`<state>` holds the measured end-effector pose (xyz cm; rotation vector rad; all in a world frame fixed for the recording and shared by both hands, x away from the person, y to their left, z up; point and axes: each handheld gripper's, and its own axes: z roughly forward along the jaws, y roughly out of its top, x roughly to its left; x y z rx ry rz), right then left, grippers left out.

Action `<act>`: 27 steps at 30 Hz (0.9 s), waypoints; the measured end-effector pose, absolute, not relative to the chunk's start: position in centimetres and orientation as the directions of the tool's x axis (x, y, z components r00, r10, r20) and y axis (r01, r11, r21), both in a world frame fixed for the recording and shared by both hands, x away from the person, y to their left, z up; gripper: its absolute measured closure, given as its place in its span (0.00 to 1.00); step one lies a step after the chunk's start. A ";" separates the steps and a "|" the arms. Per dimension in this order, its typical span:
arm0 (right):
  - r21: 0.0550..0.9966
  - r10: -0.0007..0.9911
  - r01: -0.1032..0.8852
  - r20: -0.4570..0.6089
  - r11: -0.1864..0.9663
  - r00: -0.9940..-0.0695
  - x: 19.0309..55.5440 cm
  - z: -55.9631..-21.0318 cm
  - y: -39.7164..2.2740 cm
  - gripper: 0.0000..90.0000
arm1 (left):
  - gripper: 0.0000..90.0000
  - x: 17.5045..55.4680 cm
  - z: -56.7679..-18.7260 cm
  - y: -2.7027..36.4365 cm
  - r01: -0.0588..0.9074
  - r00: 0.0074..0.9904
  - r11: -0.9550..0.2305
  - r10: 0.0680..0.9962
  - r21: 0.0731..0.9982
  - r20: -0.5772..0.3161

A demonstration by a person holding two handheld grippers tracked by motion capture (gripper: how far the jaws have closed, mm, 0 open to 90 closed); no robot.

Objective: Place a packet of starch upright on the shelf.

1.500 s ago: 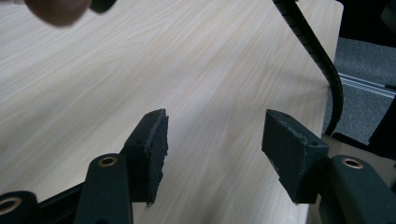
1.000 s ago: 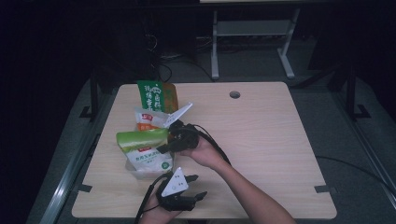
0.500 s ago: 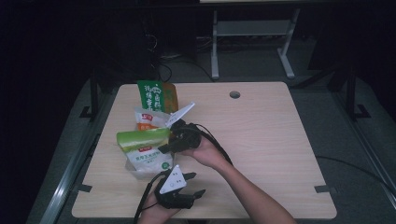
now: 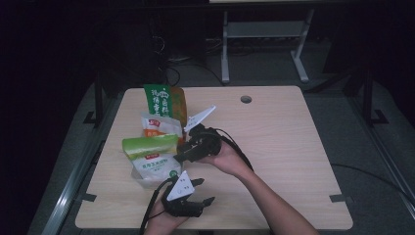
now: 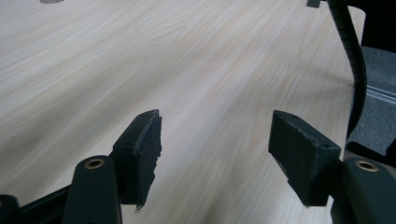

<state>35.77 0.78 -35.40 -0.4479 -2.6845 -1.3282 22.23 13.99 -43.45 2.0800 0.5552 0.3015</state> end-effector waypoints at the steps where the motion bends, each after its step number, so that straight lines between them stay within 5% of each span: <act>1: 0.758 0.213 0.307 0.224 0.575 -0.951 35.8 -35.4 0.5 0.59 | 0.38 22.2 -43.5 14.0 0.269 0.868 -0.462 0.497 0.845 -0.005; 27: 0.746 0.335 0.409 0.261 0.525 -0.906 36.0 -35.3 -6.9 0.46 | 0.37 22.3 -43.4 14.1 0.278 0.863 -0.452 0.505 0.848 -0.014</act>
